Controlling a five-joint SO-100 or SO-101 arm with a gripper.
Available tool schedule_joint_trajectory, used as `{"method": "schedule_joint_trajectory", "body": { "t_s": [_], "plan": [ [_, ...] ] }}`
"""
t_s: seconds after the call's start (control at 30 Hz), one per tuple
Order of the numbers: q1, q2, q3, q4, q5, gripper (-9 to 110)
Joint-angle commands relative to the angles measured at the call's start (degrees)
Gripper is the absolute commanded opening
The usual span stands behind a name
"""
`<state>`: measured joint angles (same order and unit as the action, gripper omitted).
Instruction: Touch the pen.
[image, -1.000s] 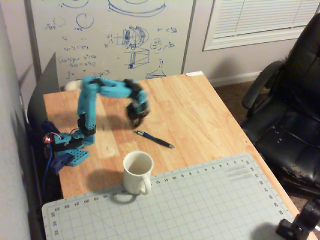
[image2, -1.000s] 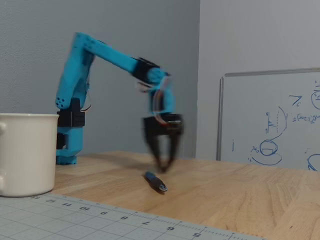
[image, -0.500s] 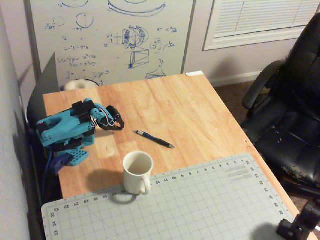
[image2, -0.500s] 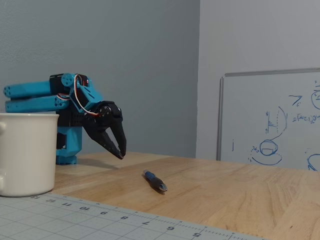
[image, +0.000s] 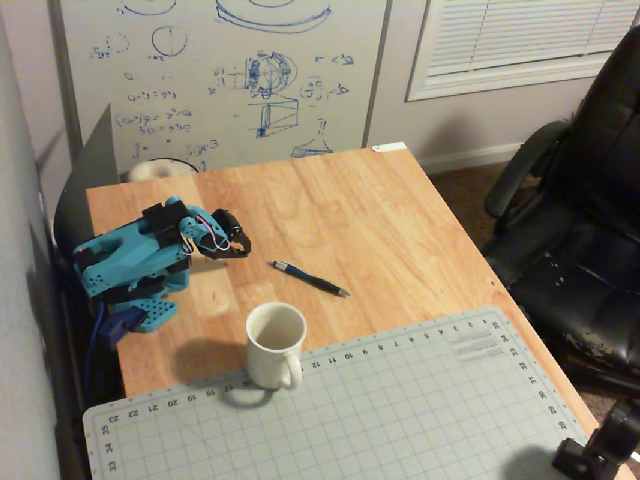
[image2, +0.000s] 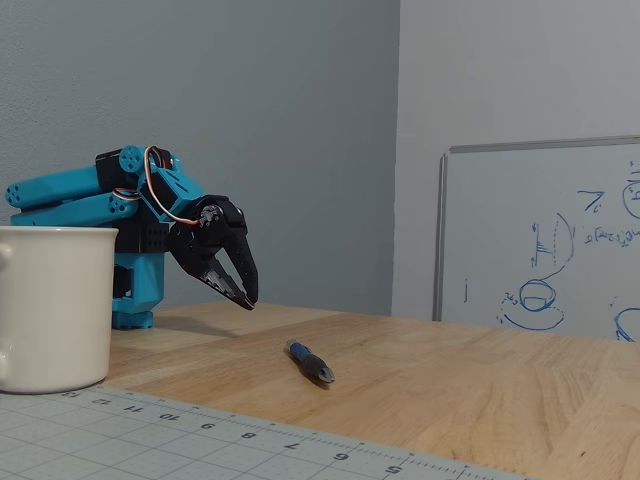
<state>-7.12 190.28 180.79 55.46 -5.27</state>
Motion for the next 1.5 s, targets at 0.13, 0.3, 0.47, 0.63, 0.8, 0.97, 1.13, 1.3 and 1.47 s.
{"method": "schedule_joint_trajectory", "body": {
  "t_s": [0.13, 0.3, 0.47, 0.63, 0.8, 0.97, 1.13, 1.3, 1.47],
  "plan": [
    [0.0, 0.7, -0.9, -0.3, 0.2, 1],
    [0.0, 0.8, -0.9, -0.3, 0.2, 1],
    [0.4, 0.8, -0.9, -0.3, 0.2, 1],
    [0.0, 0.8, -1.7, -0.9, -0.4, 1],
    [0.0, 0.8, -1.9, -1.1, -0.5, 1],
    [0.0, -0.3, -9.2, -1.1, 0.3, 1],
    [0.0, -3.9, -15.6, -1.1, 0.4, 1],
    [0.0, -18.6, -24.2, -4.7, 0.4, 1],
    [0.5, -40.5, -35.5, -12.6, 0.4, 1]
  ]
}}
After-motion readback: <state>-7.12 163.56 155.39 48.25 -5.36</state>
